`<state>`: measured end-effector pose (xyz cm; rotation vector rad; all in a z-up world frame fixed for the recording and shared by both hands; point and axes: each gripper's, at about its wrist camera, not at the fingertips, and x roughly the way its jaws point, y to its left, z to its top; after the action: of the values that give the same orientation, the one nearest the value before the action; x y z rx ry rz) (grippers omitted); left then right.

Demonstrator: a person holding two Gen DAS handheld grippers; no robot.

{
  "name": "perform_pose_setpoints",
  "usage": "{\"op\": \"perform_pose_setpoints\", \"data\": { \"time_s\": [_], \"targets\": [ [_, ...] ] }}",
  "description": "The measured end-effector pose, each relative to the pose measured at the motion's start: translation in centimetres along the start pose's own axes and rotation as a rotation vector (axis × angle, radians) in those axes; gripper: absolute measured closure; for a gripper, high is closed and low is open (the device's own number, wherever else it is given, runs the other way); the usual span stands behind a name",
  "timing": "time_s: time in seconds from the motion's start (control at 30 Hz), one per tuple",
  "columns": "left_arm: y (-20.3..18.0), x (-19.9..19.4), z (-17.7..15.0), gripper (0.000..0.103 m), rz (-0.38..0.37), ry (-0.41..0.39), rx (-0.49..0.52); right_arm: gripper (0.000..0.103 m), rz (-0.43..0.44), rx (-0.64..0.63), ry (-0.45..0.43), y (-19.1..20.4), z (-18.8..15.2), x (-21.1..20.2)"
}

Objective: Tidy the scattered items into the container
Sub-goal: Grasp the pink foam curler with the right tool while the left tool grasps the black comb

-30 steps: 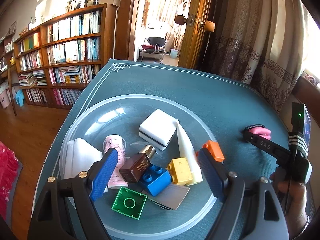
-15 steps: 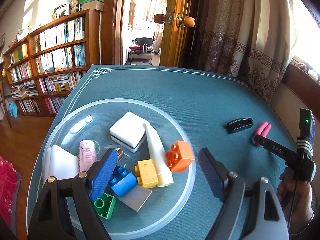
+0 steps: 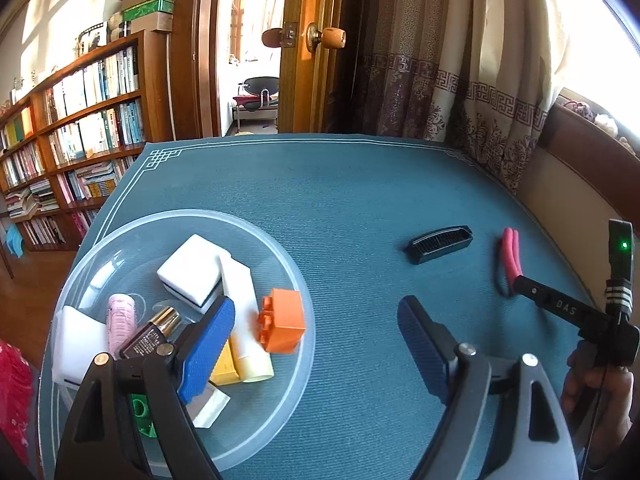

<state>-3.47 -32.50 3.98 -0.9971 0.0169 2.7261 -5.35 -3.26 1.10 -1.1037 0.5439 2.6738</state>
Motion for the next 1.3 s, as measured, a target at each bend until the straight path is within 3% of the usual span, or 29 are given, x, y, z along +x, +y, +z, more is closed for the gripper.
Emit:
{"op": "perform_pose_setpoints", "data": {
  "time_s": [0.23,0.53,0.63,0.7,0.77,0.93,1.07,1.3],
  "targets": [
    [-1.4,0.3,0.3,0.016,0.0,-0.001,0.04,0.022,-0.033,0.011,-0.021,0.4,0.9,1.3],
    [-3.4,1.9,0.8,0.015,-0.015,0.024,0.071,0.022,-0.064,-0.042,-0.019,0.2,2.2,2.9],
    [-4.5,2.5,1.2,0.015,-0.018,0.028,0.098,0.03,-0.072,-0.077,-0.016,0.3,2.2,2.8],
    [-5.3,3.0,1.4,0.015,-0.027,0.03,0.114,0.043,-0.068,-0.096,-0.014,0.0,2.2,2.7],
    [-6.1,3.5,1.6,0.015,-0.036,0.033,0.129,0.064,-0.066,-0.107,-0.011,-0.7,2.2,2.5],
    [-8.2,5.9,2.1,0.015,-0.041,0.064,0.179,0.066,0.027,-0.099,-0.002,-3.3,1.9,1.4],
    [-9.5,7.6,2.7,0.015,-0.062,0.093,0.209,0.066,0.072,-0.093,0.0,-4.7,1.2,0.5],
    [-11.6,10.8,3.9,0.015,-0.034,0.117,0.302,0.066,0.122,-0.062,-0.003,-5.6,0.9,0.2]
  ]
}}
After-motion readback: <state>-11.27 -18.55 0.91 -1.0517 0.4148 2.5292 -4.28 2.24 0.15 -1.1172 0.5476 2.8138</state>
